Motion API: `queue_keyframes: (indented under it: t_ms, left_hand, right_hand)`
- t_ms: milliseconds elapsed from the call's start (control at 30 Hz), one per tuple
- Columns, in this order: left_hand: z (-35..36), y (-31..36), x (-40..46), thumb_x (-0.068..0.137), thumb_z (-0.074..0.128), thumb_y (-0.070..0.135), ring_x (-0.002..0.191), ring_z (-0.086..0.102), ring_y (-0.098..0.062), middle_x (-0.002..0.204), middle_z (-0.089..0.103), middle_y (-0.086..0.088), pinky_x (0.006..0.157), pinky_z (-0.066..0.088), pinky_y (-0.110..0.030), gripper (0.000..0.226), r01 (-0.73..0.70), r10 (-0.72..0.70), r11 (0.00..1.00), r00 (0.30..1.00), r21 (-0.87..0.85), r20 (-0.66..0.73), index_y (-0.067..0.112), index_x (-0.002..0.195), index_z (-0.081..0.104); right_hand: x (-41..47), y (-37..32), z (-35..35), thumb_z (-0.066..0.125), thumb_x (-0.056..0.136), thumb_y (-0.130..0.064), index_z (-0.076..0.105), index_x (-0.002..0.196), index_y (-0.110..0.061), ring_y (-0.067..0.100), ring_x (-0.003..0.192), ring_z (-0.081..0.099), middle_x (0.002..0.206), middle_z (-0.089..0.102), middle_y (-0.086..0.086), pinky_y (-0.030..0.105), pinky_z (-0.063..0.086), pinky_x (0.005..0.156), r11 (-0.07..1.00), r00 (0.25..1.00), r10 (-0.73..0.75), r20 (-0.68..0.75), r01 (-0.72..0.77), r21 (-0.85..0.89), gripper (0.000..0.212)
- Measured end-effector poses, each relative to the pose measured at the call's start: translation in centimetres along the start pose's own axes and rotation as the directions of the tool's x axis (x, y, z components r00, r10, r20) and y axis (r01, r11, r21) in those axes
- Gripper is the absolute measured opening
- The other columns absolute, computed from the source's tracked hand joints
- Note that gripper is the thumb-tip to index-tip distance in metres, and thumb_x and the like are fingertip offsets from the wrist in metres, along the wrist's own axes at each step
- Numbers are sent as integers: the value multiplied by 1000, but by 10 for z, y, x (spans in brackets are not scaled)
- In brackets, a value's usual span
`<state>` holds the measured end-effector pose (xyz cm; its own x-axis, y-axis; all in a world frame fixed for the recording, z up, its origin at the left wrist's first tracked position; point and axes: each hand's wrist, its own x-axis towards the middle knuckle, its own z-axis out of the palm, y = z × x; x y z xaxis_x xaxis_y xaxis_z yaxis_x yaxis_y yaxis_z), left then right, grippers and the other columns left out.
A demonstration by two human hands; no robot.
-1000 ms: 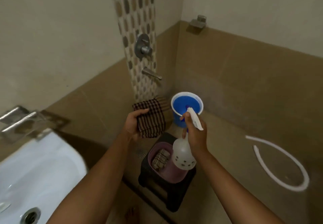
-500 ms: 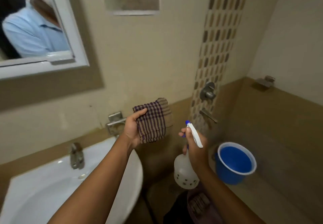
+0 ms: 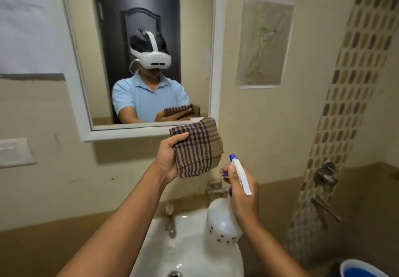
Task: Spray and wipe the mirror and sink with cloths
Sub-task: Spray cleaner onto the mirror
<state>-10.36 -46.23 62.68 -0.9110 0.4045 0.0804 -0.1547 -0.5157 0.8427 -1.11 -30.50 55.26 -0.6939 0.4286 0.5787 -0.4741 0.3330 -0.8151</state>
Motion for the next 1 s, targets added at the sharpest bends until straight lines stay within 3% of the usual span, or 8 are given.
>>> queue_keyframes:
  t_ms: [233,333,500,633,733,1000]
  left_hand:
    - [-17,82,-18,88,52,21,110,64,-36,122,66,-20,99,47,-50,44,-153,153,987,988,43,-9,1,126,60]
    - [-17,115,-24,86,53,20,103,66,-36,117,68,-20,93,50,-49,42,-237,241,968,970,84,-36,1,122,62]
    - [-11,153,-34,87,52,25,85,72,-30,100,73,-15,72,56,-41,36,-295,309,942,949,158,-71,3,113,63]
    - [-11,173,-31,83,57,29,97,67,-35,113,69,-19,81,53,-46,53,-311,334,931,937,191,-105,0,127,57]
    - [-9,182,-28,92,50,27,90,69,-33,104,72,-17,79,53,-44,39,-336,365,919,924,207,-117,1,118,61]
    - [-8,188,-21,94,49,28,78,70,-28,90,73,-13,77,53,-40,33,-372,402,900,909,226,-106,2,105,65]
  right_hand:
    - [16,-68,63,46,85,-62,64,80,-10,31,71,60,74,64,12,52,50,65,991,993,-81,86,71,116,56]
    - [29,-93,85,46,87,-61,66,77,-17,22,71,65,73,68,4,50,53,65,985,986,-108,125,89,149,49]
    - [52,-126,109,44,82,-69,64,74,-18,23,70,63,71,66,6,46,51,60,974,968,-163,189,127,186,55]
    - [70,-145,119,35,82,-73,62,68,-17,16,64,62,65,63,1,42,52,58,968,952,-241,186,222,118,63]
    - [82,-152,124,35,84,-73,60,65,-17,16,61,61,62,61,0,41,53,57,961,943,-272,192,257,101,63]
    - [89,-162,138,36,89,-70,62,69,-22,14,60,62,63,64,1,38,54,54,954,919,-297,259,276,115,58]
